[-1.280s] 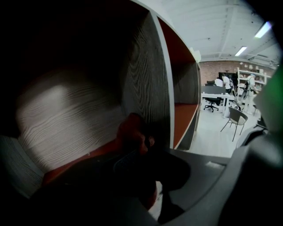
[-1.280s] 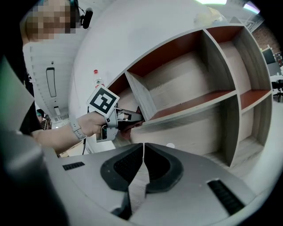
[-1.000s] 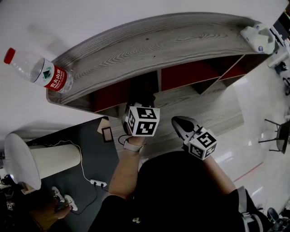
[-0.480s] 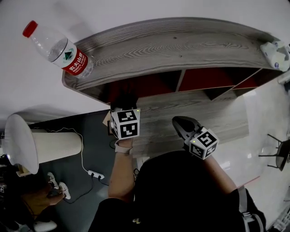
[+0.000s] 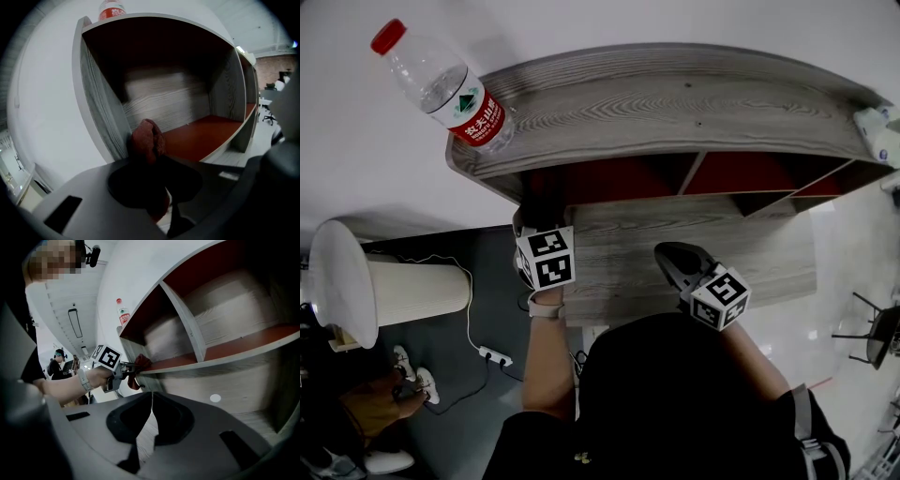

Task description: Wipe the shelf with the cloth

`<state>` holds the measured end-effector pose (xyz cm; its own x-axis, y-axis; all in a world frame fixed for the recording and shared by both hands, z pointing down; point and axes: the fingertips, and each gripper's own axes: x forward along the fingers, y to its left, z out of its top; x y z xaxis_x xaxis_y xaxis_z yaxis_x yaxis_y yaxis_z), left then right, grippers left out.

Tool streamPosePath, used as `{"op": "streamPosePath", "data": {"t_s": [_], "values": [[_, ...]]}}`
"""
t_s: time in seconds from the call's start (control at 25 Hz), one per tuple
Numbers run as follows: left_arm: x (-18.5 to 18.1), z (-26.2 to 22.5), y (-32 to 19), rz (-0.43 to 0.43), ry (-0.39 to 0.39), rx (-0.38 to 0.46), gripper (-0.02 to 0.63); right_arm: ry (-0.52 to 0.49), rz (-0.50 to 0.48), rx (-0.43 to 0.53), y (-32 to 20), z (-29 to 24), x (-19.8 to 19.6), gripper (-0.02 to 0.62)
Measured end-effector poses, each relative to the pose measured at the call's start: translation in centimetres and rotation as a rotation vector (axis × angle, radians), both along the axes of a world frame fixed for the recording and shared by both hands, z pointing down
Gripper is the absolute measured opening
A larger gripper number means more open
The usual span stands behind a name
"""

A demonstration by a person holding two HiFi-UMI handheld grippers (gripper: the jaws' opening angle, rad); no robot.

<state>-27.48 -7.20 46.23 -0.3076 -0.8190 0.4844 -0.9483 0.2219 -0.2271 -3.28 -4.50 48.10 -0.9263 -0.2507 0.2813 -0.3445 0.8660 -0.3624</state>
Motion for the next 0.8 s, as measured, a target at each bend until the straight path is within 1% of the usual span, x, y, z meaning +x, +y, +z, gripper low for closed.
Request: {"op": "streamPosePath", "data": {"t_s": [0.2, 0.32, 0.36, 0.4, 0.52, 0.6, 0.68, 0.8], "values": [[0.1, 0.0, -0.2, 0.005, -0.016, 0.014, 0.073, 0.005, 0.02, 0.002, -0.3, 0.1, 0.5, 0.005], [0.3, -0.7, 0.0, 0.008, -0.006, 0.049, 0.072, 0.008, 0.038, 0.003, -0.5, 0.1, 1.0, 0.005], [0.6, -0.9, 0.0, 0.009, 0.02, 0.062, 0.072, 0.008, 0.045, 0.003, -0.5, 0.1, 1.2, 0.003], [0.9, -1.1, -0.2, 0.016, 0.062, 0.075, 0.072, 0.009, 0.054, 0.002, -0.7, 0.1, 1.4, 0.005], [2.9, -1.1, -1.2, 0.069, 0.22, 0.104, 0.072, 0.011, 0.081, -0.001, -0.9, 0.2, 2.1, 0.005], [4.6, -1.1, -2.1, 0.111, 0.31, 0.117, 0.072, 0.013, 0.095, 0.0, -0.9, 0.2, 2.6, 0.005], [6.4, -1.1, -2.9, 0.145, 0.364, 0.123, 0.072, 0.016, 0.109, 0.002, -0.9, 0.2, 3.0, 0.005], [9.4, -1.1, -4.1, 0.209, 0.397, 0.117, 0.072, 0.018, 0.142, 0.0, -1.2, 0.3, 4.0, 0.005]]}}
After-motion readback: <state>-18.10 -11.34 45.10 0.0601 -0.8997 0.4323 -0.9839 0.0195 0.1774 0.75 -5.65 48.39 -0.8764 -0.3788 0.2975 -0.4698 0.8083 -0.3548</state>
